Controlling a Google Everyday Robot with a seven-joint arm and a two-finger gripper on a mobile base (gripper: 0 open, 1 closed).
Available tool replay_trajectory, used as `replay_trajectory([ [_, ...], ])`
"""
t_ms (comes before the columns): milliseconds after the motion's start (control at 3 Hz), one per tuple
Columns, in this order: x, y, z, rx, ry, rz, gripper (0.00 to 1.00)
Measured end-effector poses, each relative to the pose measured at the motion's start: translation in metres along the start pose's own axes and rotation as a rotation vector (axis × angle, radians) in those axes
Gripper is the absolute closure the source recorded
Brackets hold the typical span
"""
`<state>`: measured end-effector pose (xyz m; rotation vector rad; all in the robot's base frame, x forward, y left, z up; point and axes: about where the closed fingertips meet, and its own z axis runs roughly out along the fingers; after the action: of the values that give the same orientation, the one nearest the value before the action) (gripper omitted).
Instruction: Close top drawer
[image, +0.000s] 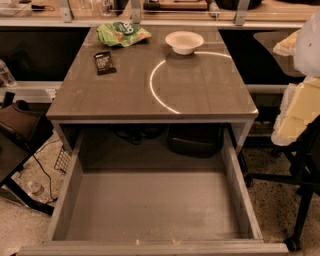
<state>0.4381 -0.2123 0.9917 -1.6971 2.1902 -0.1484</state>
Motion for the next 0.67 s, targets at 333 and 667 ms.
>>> replay_trajectory([
  [333, 0.000, 0.000, 0.000, 0.000, 0.000, 0.000, 0.00],
  [667, 0.009, 0.005, 0.011, 0.005, -0.017, 0.018, 0.00],
])
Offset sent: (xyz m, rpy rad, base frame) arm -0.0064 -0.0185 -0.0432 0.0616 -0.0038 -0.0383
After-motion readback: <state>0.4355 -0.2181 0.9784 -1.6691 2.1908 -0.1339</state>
